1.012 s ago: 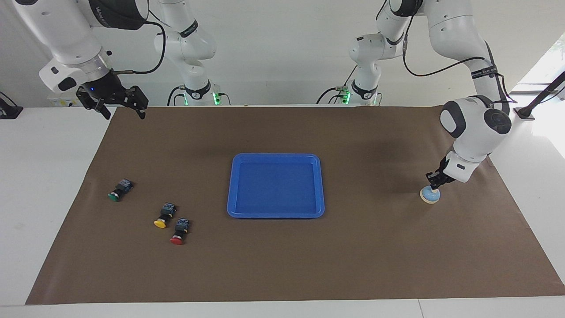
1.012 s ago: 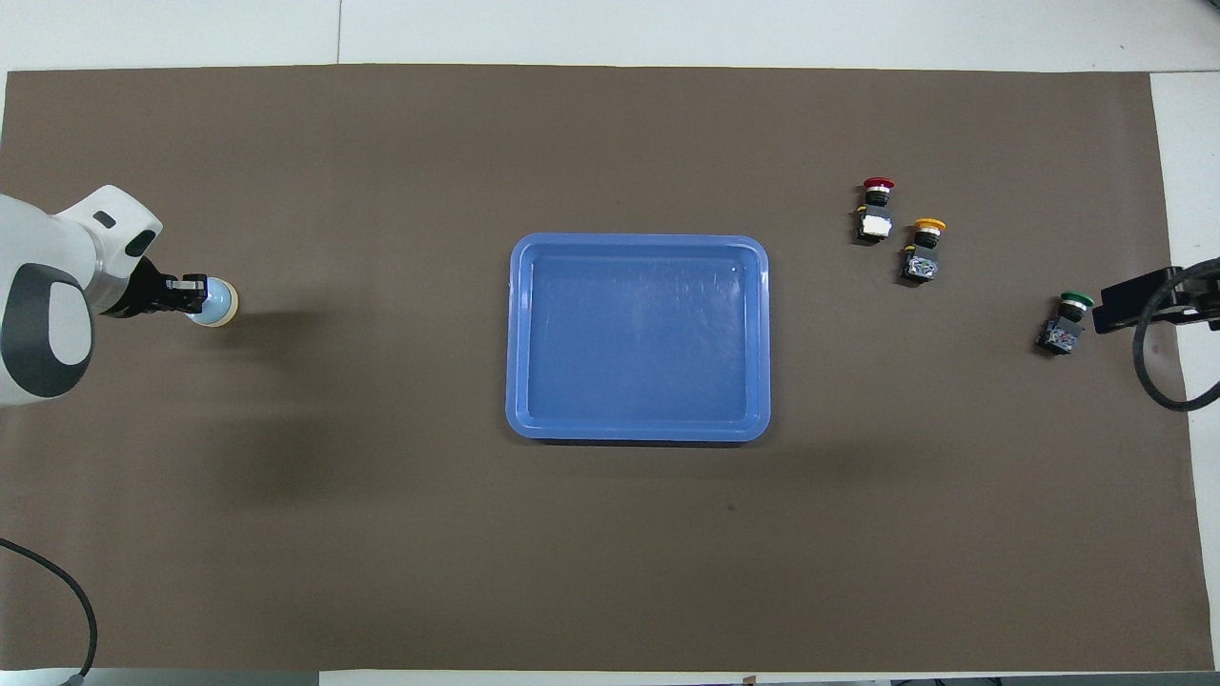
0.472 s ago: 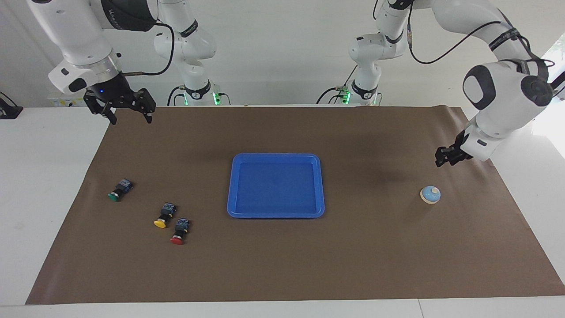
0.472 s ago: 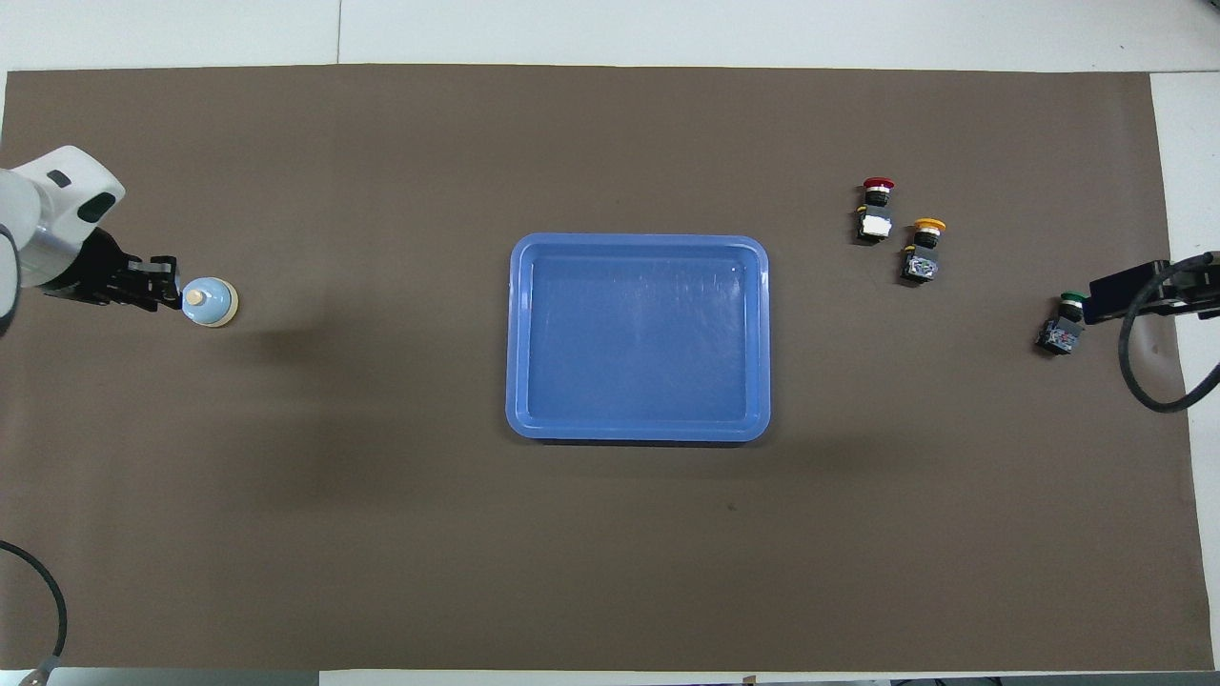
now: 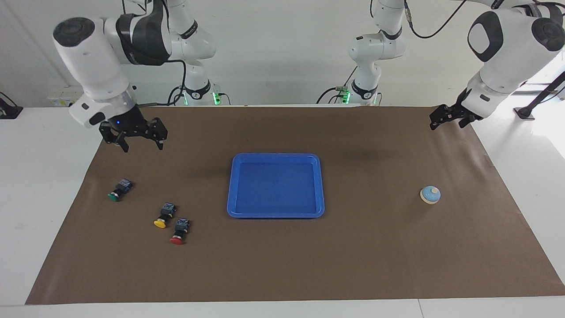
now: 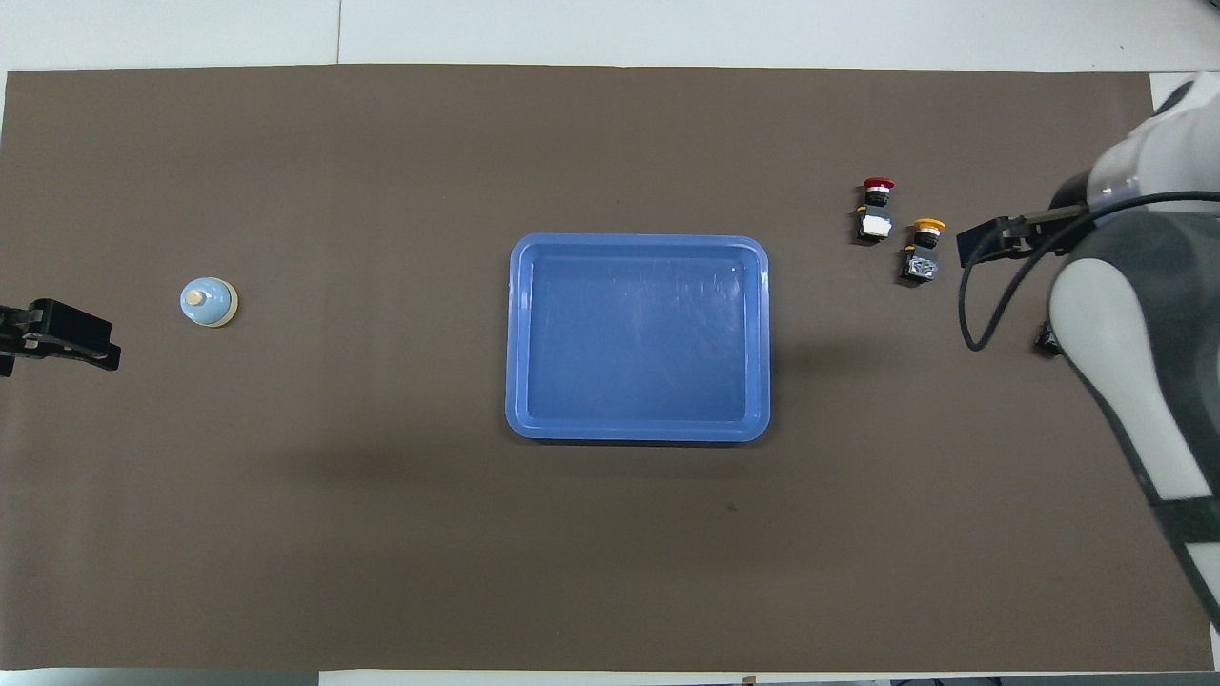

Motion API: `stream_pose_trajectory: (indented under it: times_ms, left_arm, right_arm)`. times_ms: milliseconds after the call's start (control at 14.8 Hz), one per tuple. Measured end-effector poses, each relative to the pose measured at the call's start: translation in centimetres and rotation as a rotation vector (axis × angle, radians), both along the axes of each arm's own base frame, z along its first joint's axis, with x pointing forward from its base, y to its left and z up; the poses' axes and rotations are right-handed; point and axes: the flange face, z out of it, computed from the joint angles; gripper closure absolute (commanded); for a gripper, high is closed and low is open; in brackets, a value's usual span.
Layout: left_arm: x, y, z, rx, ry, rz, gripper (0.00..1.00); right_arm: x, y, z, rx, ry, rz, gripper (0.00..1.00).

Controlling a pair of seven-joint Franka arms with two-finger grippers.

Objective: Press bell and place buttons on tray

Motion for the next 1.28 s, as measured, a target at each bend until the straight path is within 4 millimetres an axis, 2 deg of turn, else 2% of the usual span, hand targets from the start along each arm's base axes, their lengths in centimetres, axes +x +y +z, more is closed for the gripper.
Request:
stream_pose_trajectory:
  times_ms: [135,270,472,742,1282]
  left_arm:
    - [-0.1,-0.1,0.2,0.000,-0.004,-0.003,0.00]
    - [0.0,-0.2,0.0,0.000,-0.001,-0.006,0.00]
    - [-0.1,-0.5,-0.1,-0.001,0.011,-0.012,0.00]
    - [-0.5,-0.9,0.7,-0.001,0.030,-0.021,0.00]
    - [-0.2,-3.0,1.6,0.002,0.011,-0.044,0.00]
  right_arm:
    - [1.9,2.0,-3.6,-0.020,-0.006,-0.002,0.00]
    - [3.6,2.9,-5.7,-0.028,0.001,0.001,0.00]
    - [6.8,3.9,-8.3,-0.055,0.001,0.006,0.00]
    - [8.9,4.2,-13.1,-0.080,0.038,-0.002,0.00]
    - [10.1,4.7,-15.5,-0.089,0.026,0.012,0.00]
